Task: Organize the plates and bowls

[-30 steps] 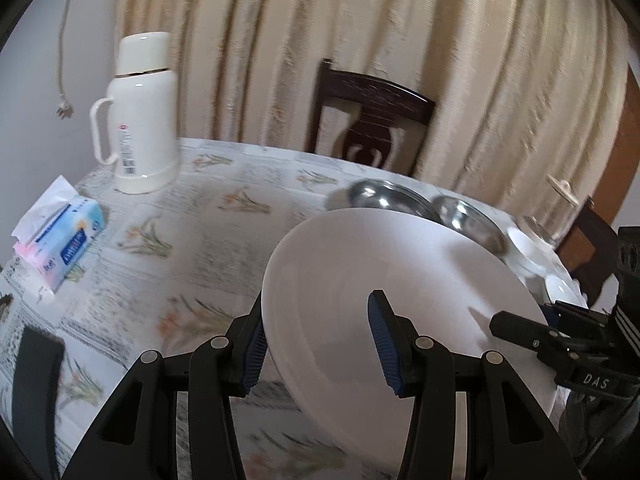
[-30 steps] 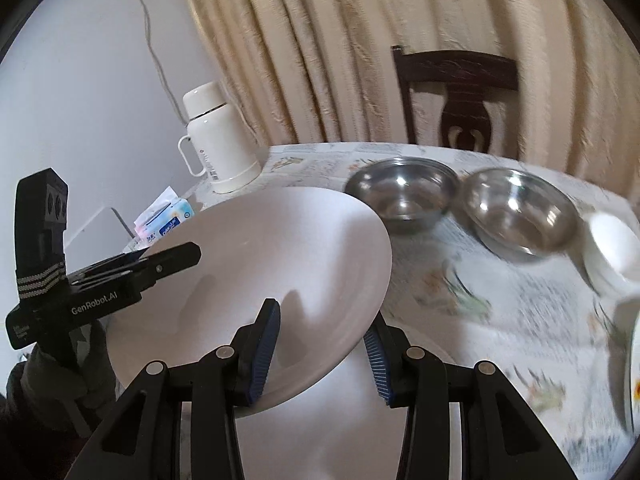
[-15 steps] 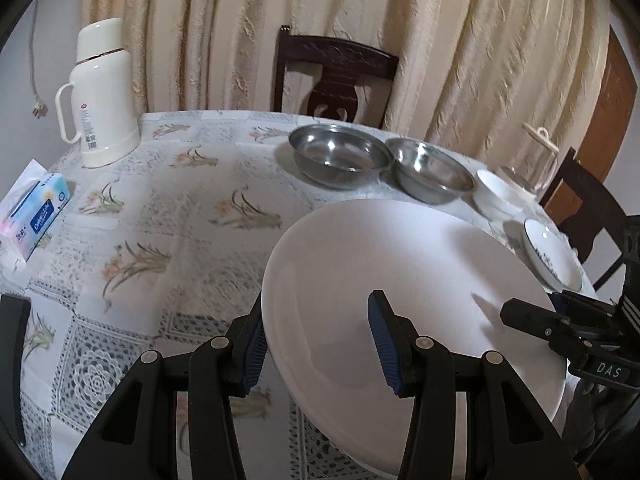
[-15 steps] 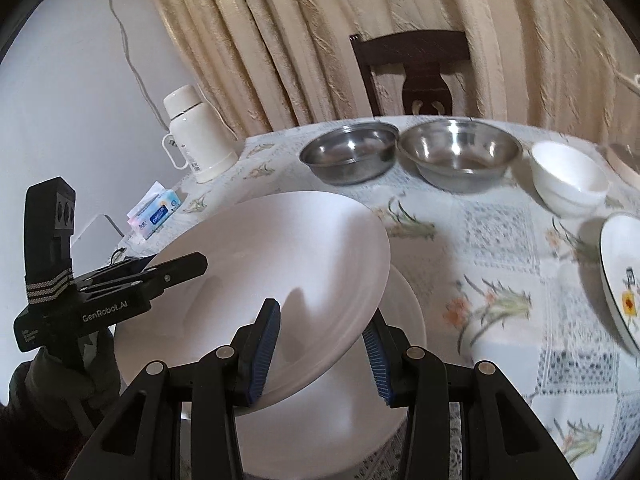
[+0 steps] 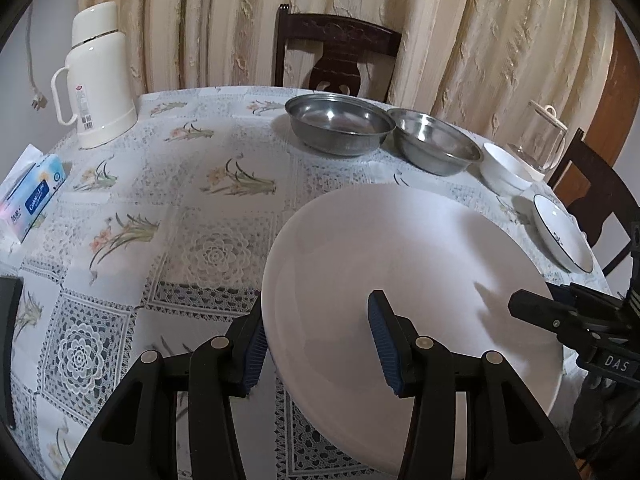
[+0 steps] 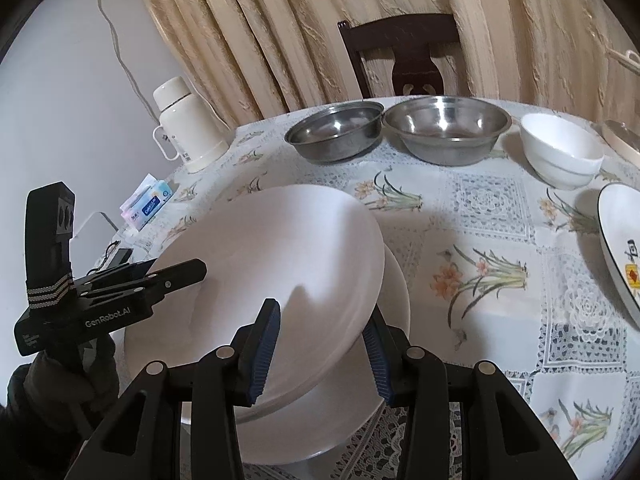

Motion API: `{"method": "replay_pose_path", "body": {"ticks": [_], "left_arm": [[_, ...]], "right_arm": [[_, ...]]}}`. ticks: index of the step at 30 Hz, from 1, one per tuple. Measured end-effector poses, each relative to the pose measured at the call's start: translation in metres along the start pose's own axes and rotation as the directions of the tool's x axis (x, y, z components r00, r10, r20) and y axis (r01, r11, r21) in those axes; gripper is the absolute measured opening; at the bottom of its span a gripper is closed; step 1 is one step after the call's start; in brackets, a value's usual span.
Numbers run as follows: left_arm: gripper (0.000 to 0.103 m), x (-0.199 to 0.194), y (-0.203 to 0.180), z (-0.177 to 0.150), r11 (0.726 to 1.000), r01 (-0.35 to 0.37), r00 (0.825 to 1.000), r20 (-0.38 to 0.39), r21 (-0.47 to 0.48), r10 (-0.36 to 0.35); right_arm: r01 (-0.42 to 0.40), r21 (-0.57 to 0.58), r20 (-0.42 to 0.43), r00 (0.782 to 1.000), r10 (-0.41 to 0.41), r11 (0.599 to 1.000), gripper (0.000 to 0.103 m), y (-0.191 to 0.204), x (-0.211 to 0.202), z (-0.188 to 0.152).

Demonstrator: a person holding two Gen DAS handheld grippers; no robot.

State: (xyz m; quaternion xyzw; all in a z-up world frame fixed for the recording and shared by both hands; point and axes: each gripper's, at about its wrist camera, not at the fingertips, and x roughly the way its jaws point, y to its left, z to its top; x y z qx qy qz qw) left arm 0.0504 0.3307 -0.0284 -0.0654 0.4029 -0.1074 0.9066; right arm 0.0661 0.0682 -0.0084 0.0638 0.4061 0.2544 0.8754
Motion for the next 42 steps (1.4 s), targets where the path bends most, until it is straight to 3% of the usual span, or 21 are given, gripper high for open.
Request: {"method": "replay_pose_path", "body": {"ticks": [6,11,15,24,32,42], "left_arm": [[0.049,0.0,-0.004,0.0,1.0,0.0,1.0,0.009,0.017,-0.001],[0.049,-0.014,-0.024,0.005,0.994,-0.002,0.997,0.075,0.108,-0.006],[0.049,-0.013,-0.034,0.004,0.989,0.001,0.997,0.071,0.149,-0.012],[0.049,-0.002,-0.011,0.0,0.999,-0.012,1.0,0.029,0.042,0.011],[0.05,0.009,-0.008,-0.003,0.999,-0.031,1.0,-0.001,0.039,0.031],[0.05,0.019,-0.001,-0.004,0.999,-0.041,0.999,-0.025,0.01,0.041]], "right_arm": [[0.01,0.019,0.009,1.0,-0.01,1.0,0.045,-0.008,-0.004,-0.002],[0.004,0.044,0.007,1.0,-0.004,0.999,0.045,-0.016,-0.006,-0.002],[0.019,0.021,0.01,1.0,-0.019,1.0,0.045,-0.012,-0.006,-0.005],[0.006,0.043,0.011,1.0,-0.007,0.999,0.046,-0.015,-0.007,-0.005],[-0.024,0.117,0.02,1.0,0.022,0.993,0.045,-0.021,-0.01,-0.006],[0.014,0.191,0.051,0.998,-0.024,0.981,0.046,-0.04,-0.018,-0.006]]}}
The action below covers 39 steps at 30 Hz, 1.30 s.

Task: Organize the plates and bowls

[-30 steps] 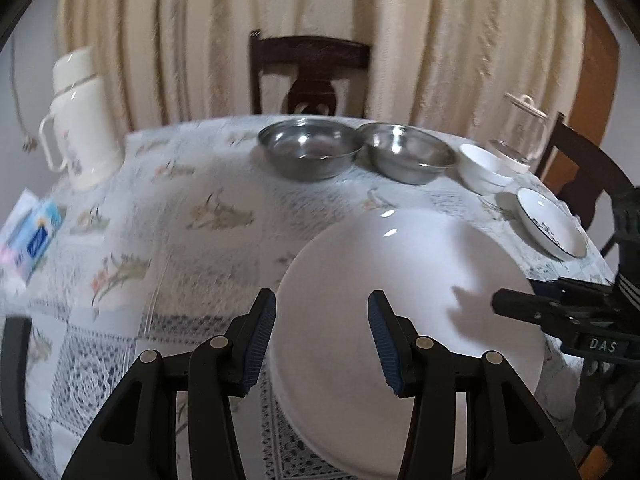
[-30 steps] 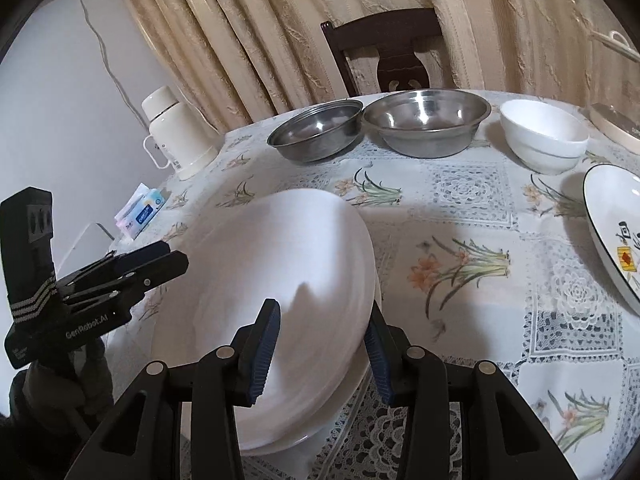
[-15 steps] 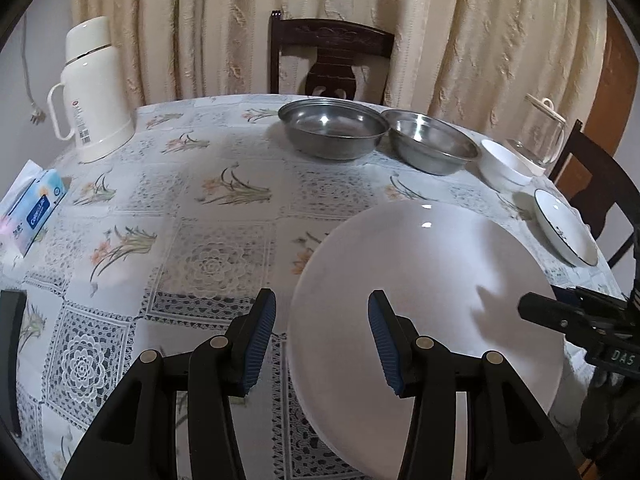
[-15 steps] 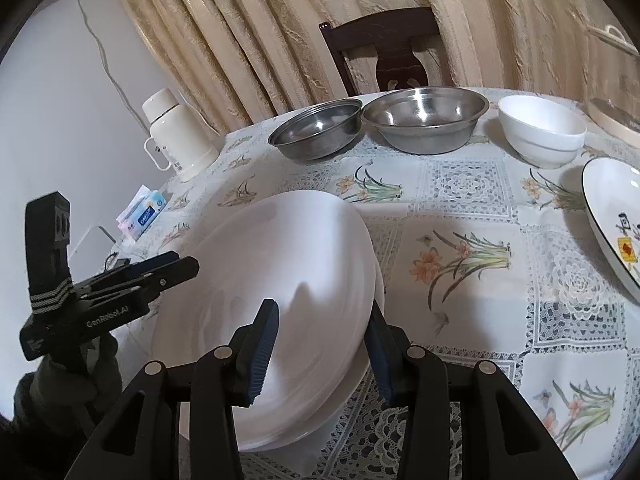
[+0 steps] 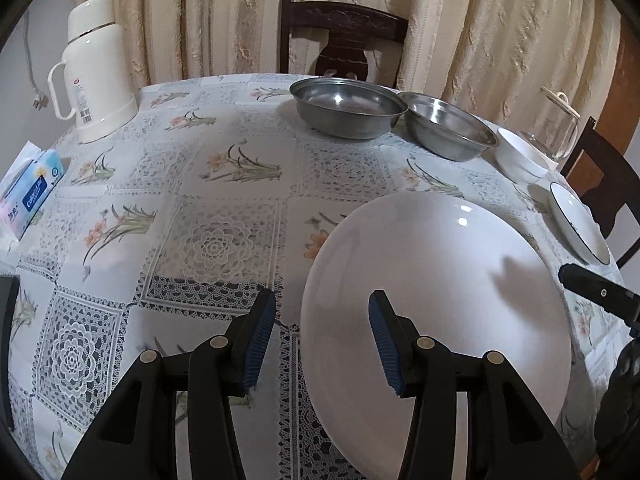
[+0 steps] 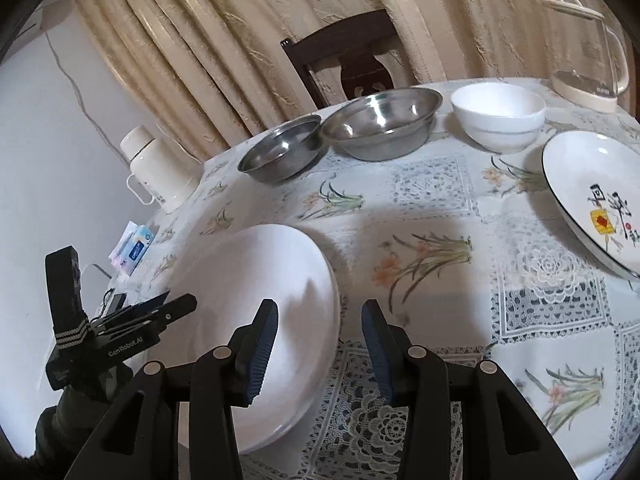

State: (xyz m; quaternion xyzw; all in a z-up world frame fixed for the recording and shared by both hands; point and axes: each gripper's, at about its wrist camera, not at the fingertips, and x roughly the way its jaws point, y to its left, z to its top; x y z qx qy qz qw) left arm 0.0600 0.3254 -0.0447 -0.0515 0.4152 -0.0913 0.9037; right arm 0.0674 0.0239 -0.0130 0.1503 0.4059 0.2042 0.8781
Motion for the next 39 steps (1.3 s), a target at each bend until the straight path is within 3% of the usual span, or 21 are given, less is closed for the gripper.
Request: {"method": "replay_pose_path", "body": {"ticks": [5,7,21,39], "left_arm": [[0.051,0.001,-0.001,0.001,1.0,-0.018,1.0,0.007,0.016,0.018],[0.056,0.001,-0.002,0.002,0.999,-0.028,1.0,0.004,0.017,0.028],[0.059,-0.008,-0.02,0.005,0.994,-0.087,0.996,0.032,0.063,0.085],[0.061,-0.017,-0.057,0.013,0.987,-0.1,0.994,0.056,0.123,0.094]], "right_arm": [[0.001,0.014,-0.007,1.0,0.0,1.0,0.046,-0.003,0.004,-0.003],[0.006,0.014,0.0,1.0,-0.006,1.0,0.046,-0.005,0.003,-0.004],[0.025,0.039,0.004,1.0,-0.025,0.999,0.049,-0.018,0.002,-0.008],[0.035,0.08,0.066,0.997,-0.04,0.996,0.052,-0.045,-0.019,-0.01]]}}
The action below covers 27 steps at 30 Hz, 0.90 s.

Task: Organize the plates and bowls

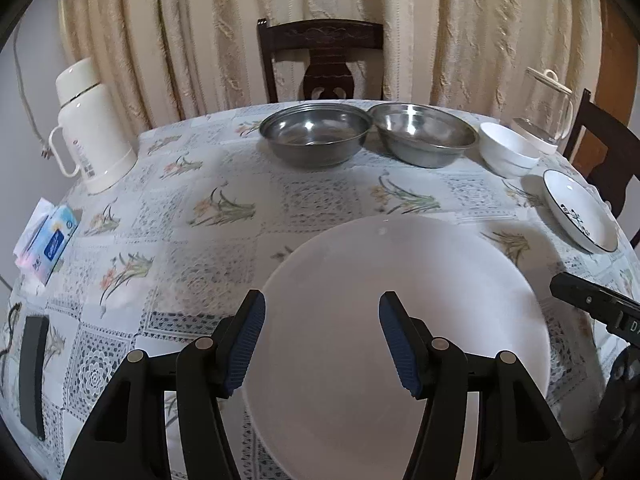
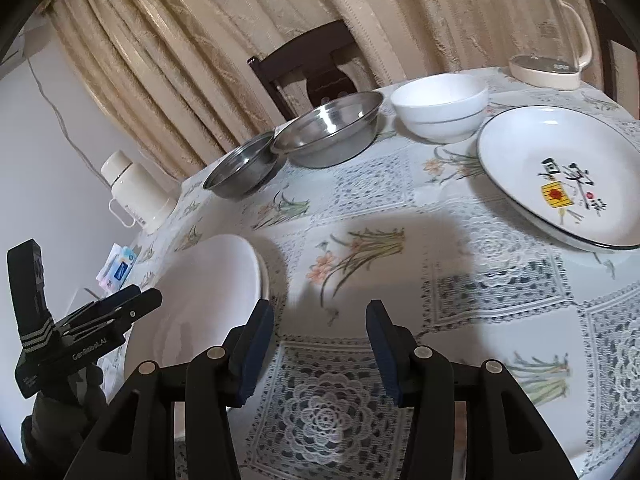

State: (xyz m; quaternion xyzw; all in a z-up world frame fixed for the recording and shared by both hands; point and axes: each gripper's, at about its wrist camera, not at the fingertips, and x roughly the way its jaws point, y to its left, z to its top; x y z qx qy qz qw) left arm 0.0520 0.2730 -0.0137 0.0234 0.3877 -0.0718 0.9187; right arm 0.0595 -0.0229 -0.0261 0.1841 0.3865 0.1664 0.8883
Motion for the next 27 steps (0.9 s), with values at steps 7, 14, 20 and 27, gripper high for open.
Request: {"method": "replay_pose_path", "body": {"ticks": [7,14,20,27], "left_arm": [[0.061,-0.007,-0.026,0.008,0.999,0.014,1.0,0.015,0.04,-0.015],[0.061,-0.012,-0.065,0.018,0.993,0.075,0.997,0.014,0.088,-0.077],[0.061,-0.009,-0.099,0.027,0.984,0.134,0.991,-0.003,0.115,-0.135],[0.061,-0.006,-0.141,0.04,0.97,0.191,0.982,-0.022,0.152,-0.19]], "right_arm": [[0.022,0.04,0.095,0.995,-0.026,0.999,0.066,-0.023,-0.023,0.003],[0.074,0.08,0.117,0.99,-0.084,0.994,0.067,-0.052,-0.044,0.005],[0.117,0.137,0.139,0.981,-0.136,0.984,0.067,-0.085,-0.065,0.006],[0.171,0.188,0.175,0.963,-0.204,0.967,0.067,-0.115,-0.083,0.014]]}}
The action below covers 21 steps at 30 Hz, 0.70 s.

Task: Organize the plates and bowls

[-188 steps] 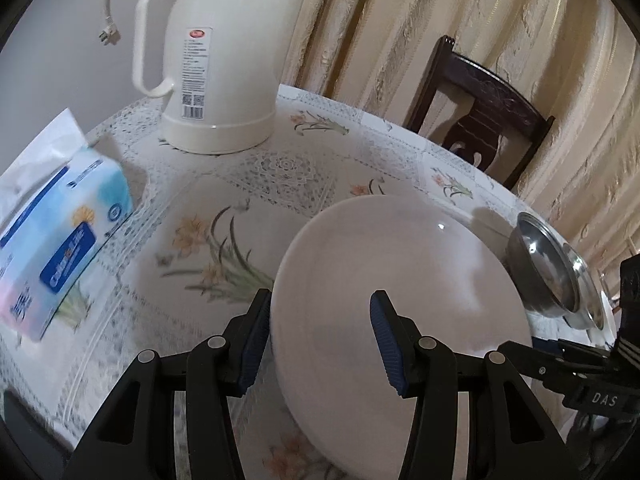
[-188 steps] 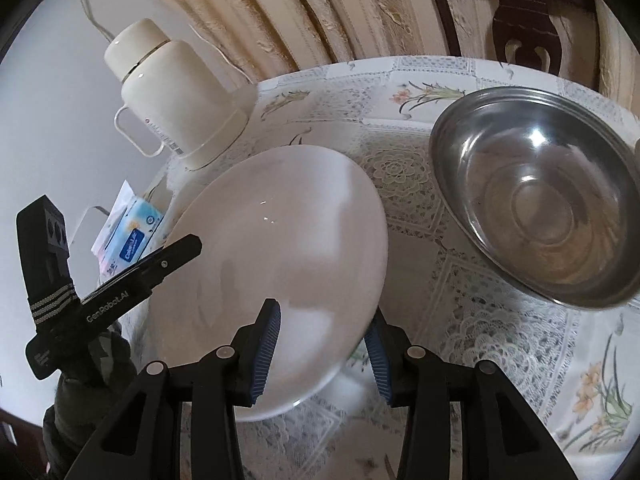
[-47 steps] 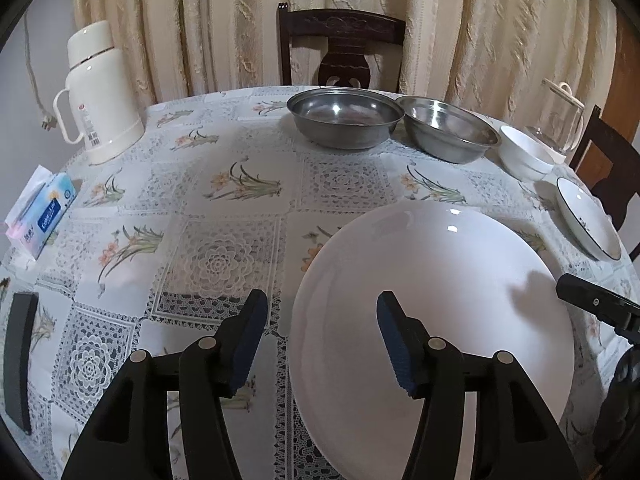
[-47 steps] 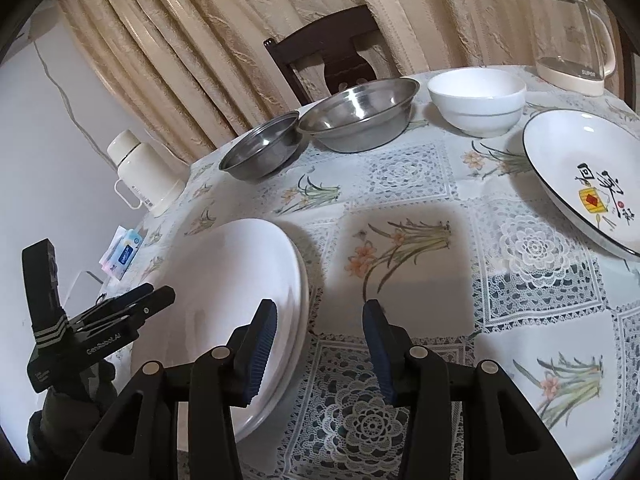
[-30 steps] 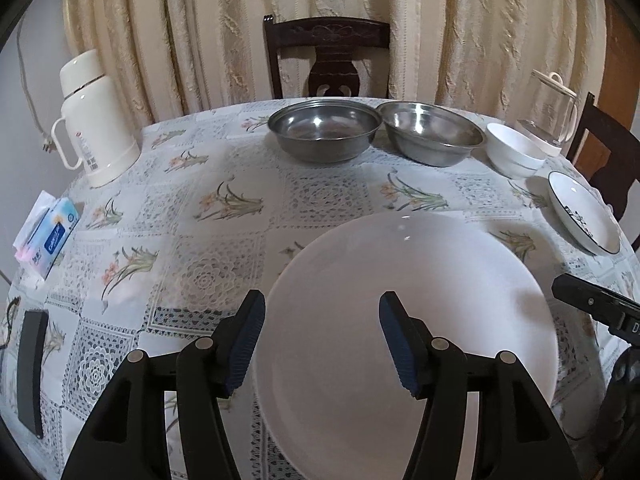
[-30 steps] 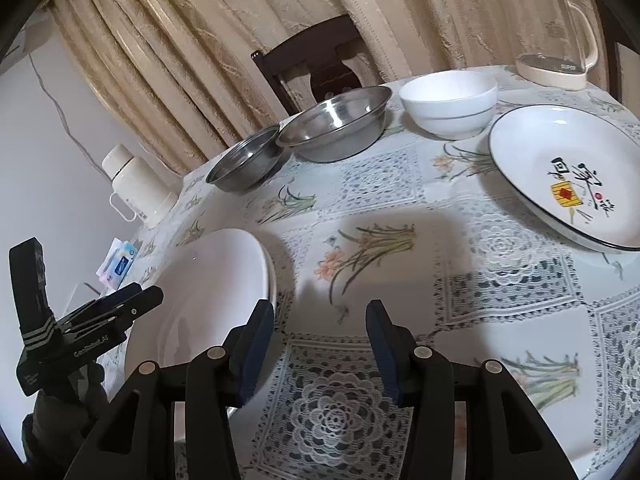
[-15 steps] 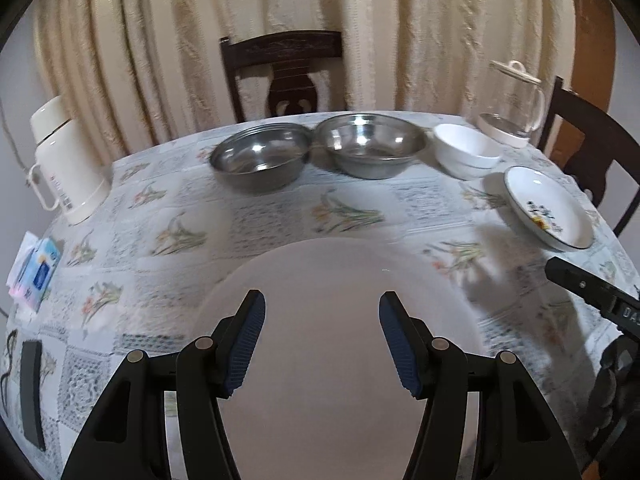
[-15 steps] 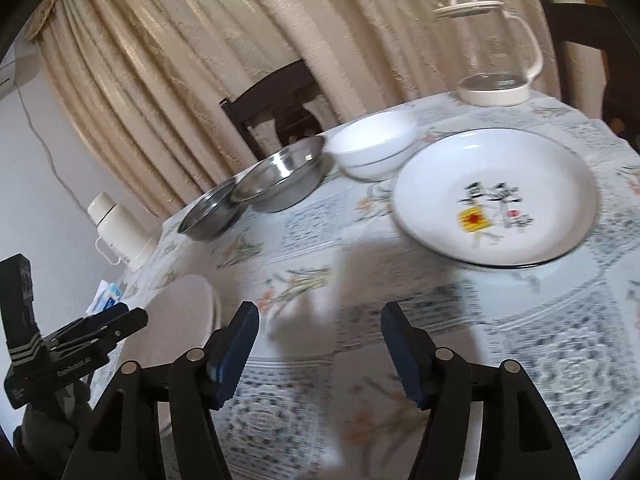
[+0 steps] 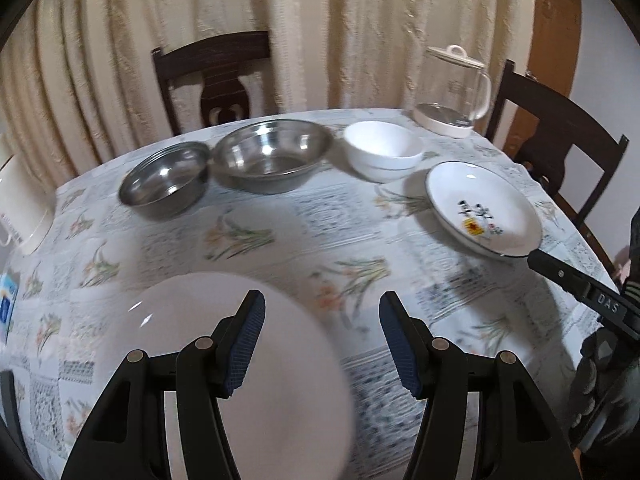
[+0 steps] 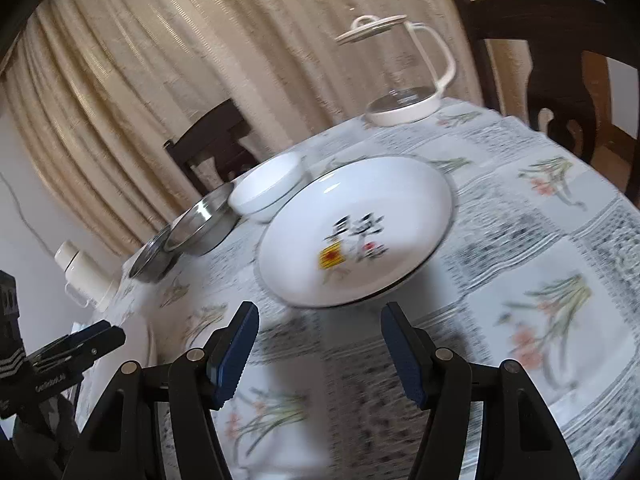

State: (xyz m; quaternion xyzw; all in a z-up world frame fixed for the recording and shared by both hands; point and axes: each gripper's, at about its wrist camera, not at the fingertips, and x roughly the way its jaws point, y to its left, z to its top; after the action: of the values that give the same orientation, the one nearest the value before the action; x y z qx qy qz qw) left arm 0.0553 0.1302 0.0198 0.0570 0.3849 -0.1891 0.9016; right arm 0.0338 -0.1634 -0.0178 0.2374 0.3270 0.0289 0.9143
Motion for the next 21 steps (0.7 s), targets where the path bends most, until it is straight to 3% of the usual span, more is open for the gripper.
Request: {"method": "replay_pose_path", "body": {"ticks": [10,16,21], "left_arm": [[0.061,0.036,-0.04,0.025,0.997,0.073,0.997,-0.043,0.026,-0.071],[0.061,0.057,-0.055,0.039,0.997,0.068,0.996,-0.059,0.042,-0.066],[0.06,0.076,-0.065,0.049,0.994,0.104,0.99,-0.097,0.026,-0.101]], "right_arm": [[0.032,0.044,-0.009,0.999,-0.031,0.999,0.067,-0.033,0.01,0.025],[0.035,0.072,-0.024,0.999,-0.033,0.997,0.066,-0.047,0.023,0.041],[0.047,0.054,-0.026,0.999,-0.045,0.997,0.064,-0.049,0.031,0.052]]}}
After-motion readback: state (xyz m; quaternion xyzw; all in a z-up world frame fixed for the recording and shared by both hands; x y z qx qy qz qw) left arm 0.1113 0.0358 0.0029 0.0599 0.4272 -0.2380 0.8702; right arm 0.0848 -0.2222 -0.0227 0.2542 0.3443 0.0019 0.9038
